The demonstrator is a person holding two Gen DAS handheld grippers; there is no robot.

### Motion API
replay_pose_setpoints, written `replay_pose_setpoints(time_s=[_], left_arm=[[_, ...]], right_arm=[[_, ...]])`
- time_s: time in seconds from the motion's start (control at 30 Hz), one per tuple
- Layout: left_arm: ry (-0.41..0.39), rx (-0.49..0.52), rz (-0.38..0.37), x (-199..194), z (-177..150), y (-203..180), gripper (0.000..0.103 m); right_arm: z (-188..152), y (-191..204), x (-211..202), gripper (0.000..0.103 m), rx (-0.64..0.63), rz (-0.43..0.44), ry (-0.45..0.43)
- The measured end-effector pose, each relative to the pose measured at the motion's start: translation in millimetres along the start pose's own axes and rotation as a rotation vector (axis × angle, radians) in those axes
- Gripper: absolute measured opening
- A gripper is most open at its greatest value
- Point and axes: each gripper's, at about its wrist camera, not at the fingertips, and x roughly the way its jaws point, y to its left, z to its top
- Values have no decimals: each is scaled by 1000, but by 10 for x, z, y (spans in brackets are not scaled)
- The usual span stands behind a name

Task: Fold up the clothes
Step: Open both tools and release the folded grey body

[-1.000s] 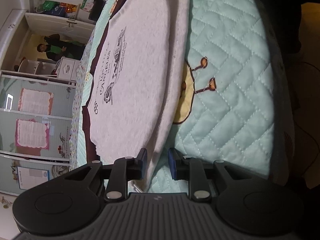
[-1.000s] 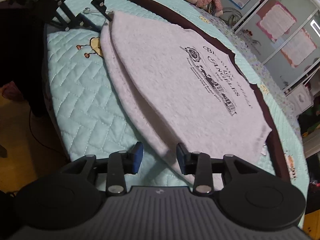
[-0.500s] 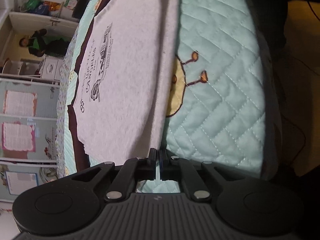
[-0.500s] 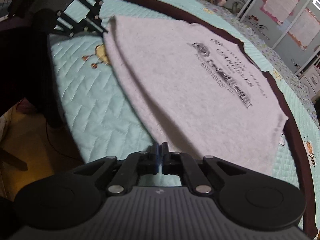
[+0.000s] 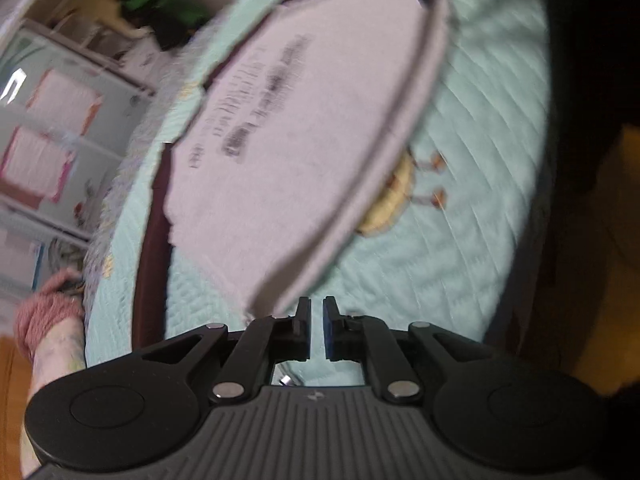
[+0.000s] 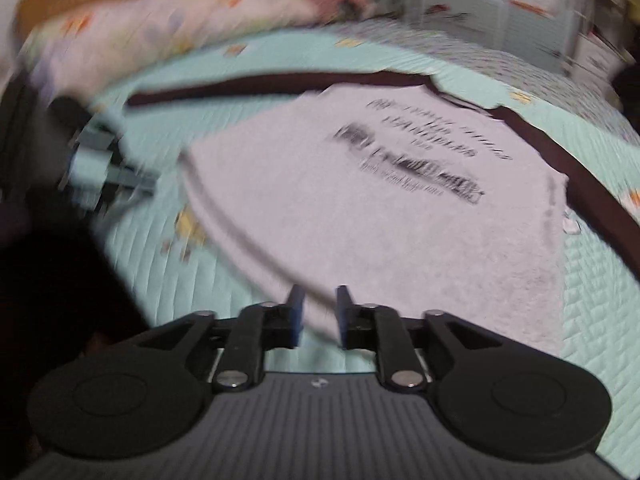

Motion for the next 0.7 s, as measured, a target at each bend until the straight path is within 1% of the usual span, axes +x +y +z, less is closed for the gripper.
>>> replay_pose_setpoints(time_s=[0.03,0.1,0.13,0.17,0.23,0.3,0.37,0.4,0.43,0.47,0.5,0.53,0.57,0.63,0.7], left_arm=[[-17,-18,4,-40,28,19,9],[-56,-39,26,-103,93,28,15],[-76,-46,44,-116,126,32,27],[-88,-54,58,-86,161,43,44],[-109,-69,84,-22,231,62,53],[-97,-78,88,129,303,68,53],[-67,-93,98,305,362,79,55],[-37,-105,88,397,364,75,55],[1,-105,65,503,357,53,53],[21,-85,50,574,339,3,44],[12,-41,58,569,326,-59,41],[7,1,64,562,316,-115,35],[24,24,57,539,316,-142,25],[54,27,28,509,260,-135,13],[85,30,-1,479,204,-127,13]], right_arm=[[27,-37,11,58,48,-1,-13],[-48,-72,200,58,104,-26,74],[-102,-56,263,58,108,-43,97],[-139,-3,263,60,92,-60,85],[-150,91,248,69,86,-68,82],[-149,126,241,71,114,-57,80],[-159,123,217,71,163,-38,72],[-155,95,189,71,196,-22,65],[-146,58,159,70,229,-4,56],[-125,15,130,70,258,10,45],[-100,-29,102,69,286,23,33],[-53,-66,65,69,292,21,20],[-2,-89,48,69,276,5,9],[94,-127,30,70,236,-36,-12],[78,-183,118,70,247,-15,23]])
